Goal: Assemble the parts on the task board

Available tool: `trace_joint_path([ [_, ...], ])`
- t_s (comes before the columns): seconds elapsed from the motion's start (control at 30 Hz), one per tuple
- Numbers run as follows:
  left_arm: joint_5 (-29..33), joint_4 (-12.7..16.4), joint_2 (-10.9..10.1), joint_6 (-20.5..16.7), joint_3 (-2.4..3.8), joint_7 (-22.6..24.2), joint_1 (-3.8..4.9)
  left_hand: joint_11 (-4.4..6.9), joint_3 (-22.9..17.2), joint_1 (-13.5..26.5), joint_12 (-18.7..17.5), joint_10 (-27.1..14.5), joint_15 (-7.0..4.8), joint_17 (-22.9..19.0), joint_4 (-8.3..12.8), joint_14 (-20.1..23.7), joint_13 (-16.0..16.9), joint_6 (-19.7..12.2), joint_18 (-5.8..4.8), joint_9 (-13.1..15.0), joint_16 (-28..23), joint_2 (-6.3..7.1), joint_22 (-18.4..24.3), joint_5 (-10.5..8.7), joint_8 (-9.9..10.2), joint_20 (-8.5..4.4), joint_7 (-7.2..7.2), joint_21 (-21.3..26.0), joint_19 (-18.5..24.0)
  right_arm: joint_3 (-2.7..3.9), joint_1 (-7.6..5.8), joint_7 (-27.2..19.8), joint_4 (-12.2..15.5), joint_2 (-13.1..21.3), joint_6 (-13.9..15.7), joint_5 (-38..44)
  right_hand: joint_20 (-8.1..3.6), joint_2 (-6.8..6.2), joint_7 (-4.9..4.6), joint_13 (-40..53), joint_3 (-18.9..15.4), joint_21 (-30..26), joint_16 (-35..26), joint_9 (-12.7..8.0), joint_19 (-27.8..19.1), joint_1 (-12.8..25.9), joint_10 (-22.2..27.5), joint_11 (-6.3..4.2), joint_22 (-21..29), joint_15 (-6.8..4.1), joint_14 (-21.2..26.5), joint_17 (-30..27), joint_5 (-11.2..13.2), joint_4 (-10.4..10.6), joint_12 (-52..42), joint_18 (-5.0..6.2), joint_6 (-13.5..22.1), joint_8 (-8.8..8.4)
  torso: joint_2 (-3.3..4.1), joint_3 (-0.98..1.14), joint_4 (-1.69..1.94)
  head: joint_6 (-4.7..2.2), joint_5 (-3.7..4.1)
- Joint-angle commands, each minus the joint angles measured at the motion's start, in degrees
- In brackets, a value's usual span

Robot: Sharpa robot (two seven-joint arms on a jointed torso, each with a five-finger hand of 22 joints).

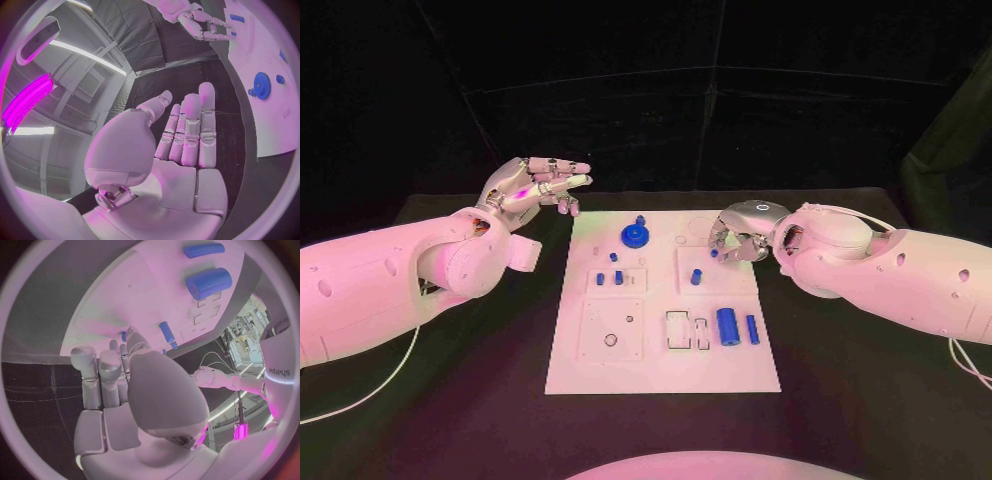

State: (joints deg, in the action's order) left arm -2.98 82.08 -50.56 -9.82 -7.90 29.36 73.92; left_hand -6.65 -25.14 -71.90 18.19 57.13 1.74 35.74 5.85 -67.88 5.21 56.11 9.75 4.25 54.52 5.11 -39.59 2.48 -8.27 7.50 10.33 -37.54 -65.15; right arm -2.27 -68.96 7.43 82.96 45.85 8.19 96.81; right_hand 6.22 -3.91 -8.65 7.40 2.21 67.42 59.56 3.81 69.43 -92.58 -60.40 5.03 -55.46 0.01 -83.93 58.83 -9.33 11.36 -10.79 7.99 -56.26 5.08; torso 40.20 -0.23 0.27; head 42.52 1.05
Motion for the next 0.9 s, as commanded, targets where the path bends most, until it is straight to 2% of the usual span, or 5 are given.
trace_joint_path([
  [0.03, 1.25, -0.09, -0.11, 0.85, 0.04, 1.3, 0.06, 0.05, 0.32, -0.17, 0.37, -0.21, 0.0, -0.12, 0.0, 0.35, 0.07, 0.21, 0.75, -0.08, -0.41, -0.65, 0.11, 0.29, -0.21, -0.02, 0.02, 0.3, 0.5, 0.03, -0.04, -0.25, -0.21, -0.28, -0.97, 1.39, -0.03, -0.24, -0.26, -0.24, 0.58, 0.54, 0.5, 0.1, 0.5, -0.36, -0.34, 0.37, -0.34, 0.45, -1.73, 0.29, 0.3, -0.02, 0.24, -0.97, -0.29, -0.33, 0.02, 0.0, -0.05, 0.0, 0.07],
  [0.37, 1.25, -0.23, -0.03, 0.66, 0.04, 0.79, 0.05, -0.14, 0.62, -0.61, 0.64, -0.52, 0.08, -0.51, 0.19, 0.57, 0.05, -0.33, 0.74, -0.24, -0.53, -0.96, 0.46, 0.29, -0.02, -0.01, 0.42, 0.71, 0.5, 0.03, 0.27, -0.53, -1.07, -1.28, -1.74, 1.44, 0.06, 0.69, -0.37, -2.0, 4.12, 1.98, 2.13, 0.15, 0.91, -1.1, -1.57, 0.37, -2.04, 0.43, -1.66, 1.33, 1.08, -0.58, 0.69, -1.18, -1.61, -0.62, 0.0, -0.01, 0.02, 0.1, 0.36],
  [0.5, 1.25, -0.32, -0.01, 0.47, 0.04, 0.56, 0.05, -0.24, 0.74, -0.74, 0.72, -0.66, 0.13, -0.62, 0.25, 0.6, 0.04, -0.45, 0.72, -0.26, -0.53, -1.06, 0.57, 0.29, -0.01, 0.02, 0.61, 0.81, 0.46, 0.04, 0.47, -0.64, -1.25, -1.54, -2.22, 1.4, 0.02, 1.15, -0.09, -2.71, 6.23, 3.11, 3.45, 0.24, 1.55, -0.88, -2.7, 0.12, -3.55, 0.24, -1.81, 2.34, 2.09, -0.5, 0.86, -1.42, -2.84, -0.47, -0.04, 0.02, -0.08, 0.12, 0.23],
  [0.63, 1.25, -0.35, 0.01, 0.39, 0.04, 0.38, 0.04, -0.43, 0.97, -0.83, 0.82, -0.87, 0.25, -0.77, 0.28, 0.64, 0.02, -0.55, 0.7, -0.26, -0.52, -1.13, 0.69, 0.29, -0.07, 0.08, 0.9, 0.94, 0.41, 0.04, 0.55, -0.67, -1.43, -1.74, -3.26, 1.14, -0.17, 1.74, 0.14, -3.22, 9.12, 4.27, 4.6, 0.37, 2.2, -0.93, -4.42, -0.22, -5.07, -0.1, -1.93, 3.12, 2.99, -0.83, 0.94, -1.65, -4.5, -0.12, -0.02, -0.07, 0.02, 0.09, 0.1],
  [0.9, 1.25, -0.36, 0.1, 0.55, 0.04, 0.04, 0.04, -0.61, 1.26, -0.84, 0.99, -1.07, 0.4, -0.93, 0.24, 0.69, 0.02, -0.62, 0.66, -0.24, -0.49, -1.29, 0.85, 0.29, -0.2, 0.18, 1.13, 1.1, 0.37, 0.04, 0.6, 0.02, -1.79, -2.15, -4.86, 1.12, -0.29, 0.12, 0.19, -3.68, 14.85, 5.97, 5.95, 0.26, 2.78, 1.23, -6.42, -0.42, -7.2, -0.24, -1.83, 3.59, 3.23, -2.07, 2.33, -1.99, -6.12, -0.47, 0.03, -0.03, -0.04, 0.3, 0.19],
])
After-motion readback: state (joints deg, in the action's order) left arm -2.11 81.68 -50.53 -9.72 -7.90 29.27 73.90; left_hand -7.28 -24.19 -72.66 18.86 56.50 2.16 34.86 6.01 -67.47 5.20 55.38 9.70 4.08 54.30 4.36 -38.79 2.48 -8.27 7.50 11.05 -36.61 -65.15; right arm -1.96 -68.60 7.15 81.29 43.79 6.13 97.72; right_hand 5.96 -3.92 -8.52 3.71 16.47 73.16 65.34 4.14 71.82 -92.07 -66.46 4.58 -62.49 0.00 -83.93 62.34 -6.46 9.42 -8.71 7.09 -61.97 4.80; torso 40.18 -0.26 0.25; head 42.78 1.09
